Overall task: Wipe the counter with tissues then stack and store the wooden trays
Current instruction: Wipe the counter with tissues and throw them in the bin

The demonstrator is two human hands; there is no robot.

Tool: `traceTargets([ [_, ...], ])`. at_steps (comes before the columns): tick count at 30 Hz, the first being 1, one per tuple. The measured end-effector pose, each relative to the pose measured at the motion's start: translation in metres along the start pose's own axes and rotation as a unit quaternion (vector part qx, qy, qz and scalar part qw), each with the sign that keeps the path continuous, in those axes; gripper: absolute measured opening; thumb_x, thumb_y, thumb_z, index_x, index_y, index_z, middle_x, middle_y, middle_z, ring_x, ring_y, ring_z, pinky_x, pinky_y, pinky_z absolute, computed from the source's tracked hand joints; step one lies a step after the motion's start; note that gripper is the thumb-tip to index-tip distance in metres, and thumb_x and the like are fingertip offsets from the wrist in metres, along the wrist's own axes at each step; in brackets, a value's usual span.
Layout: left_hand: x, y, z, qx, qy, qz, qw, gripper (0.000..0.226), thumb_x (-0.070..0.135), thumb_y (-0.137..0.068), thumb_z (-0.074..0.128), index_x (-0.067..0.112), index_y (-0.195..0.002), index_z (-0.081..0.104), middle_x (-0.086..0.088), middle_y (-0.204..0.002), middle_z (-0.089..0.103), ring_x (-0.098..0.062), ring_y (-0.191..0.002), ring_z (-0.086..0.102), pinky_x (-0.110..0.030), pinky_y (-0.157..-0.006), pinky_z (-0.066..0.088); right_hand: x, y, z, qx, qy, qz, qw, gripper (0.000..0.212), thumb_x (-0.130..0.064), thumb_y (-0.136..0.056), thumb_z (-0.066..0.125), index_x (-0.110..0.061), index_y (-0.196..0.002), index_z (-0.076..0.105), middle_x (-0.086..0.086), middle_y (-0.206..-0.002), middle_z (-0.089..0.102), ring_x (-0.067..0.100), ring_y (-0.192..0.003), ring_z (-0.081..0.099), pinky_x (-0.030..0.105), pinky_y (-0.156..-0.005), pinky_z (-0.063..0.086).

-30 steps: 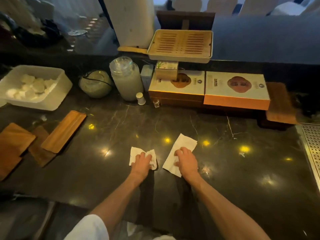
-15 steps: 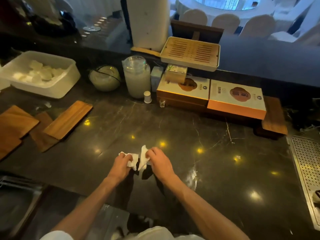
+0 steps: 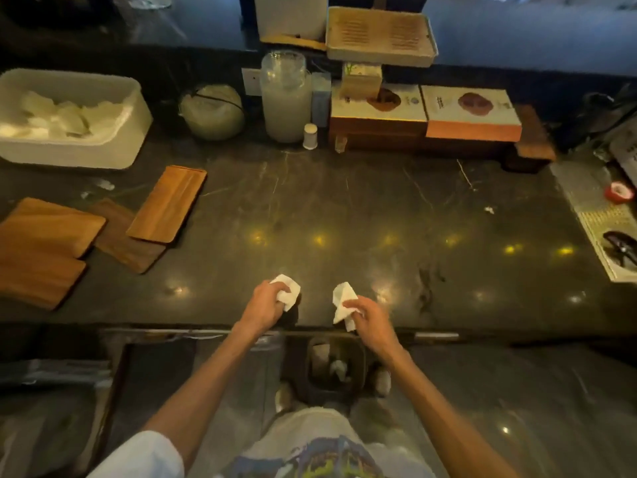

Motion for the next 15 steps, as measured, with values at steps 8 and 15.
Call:
traceTargets([
  [8,0.004,0.061,0.025,-0.023,0.006,0.023,0.999,0.036,0.001,-0.088,0.053,0.015,-0.119,0.064,-0.017,-0.124,0.048,-0.033,-0.117,0.048,-0.030,-0.097,0.038,0.024,0.090,0.008,-0.016,-0.006,0.044,0.999,0.053,0.005,-0.093,0.050,-0.009,-0.144,0.043,0.007,-0.145,0.034,0.014,-0.130,0.038,0.017,-0.106,0.031],
  [15,0.031,0.135,0.079,-0.071,0.044,-0.028,0.996,0.031,0.014,-0.092,0.048,0.018,-0.122,0.059,-0.011,-0.129,0.030,-0.033,-0.124,0.035,-0.037,-0.107,0.032,0.093,0.165,-0.006,0.026,-0.055,0.084,0.995,0.039,-0.004,-0.098,0.051,-0.015,-0.136,0.055,0.004,-0.146,0.043,0.017,-0.129,0.045,0.011,-0.094,0.043],
])
Point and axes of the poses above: each hand's wrist, its own y-axis away from the middle knuckle, its own z-axis out of the palm, x = y × z, the point moved 4 cm from there along -y, towards the middle knuckle
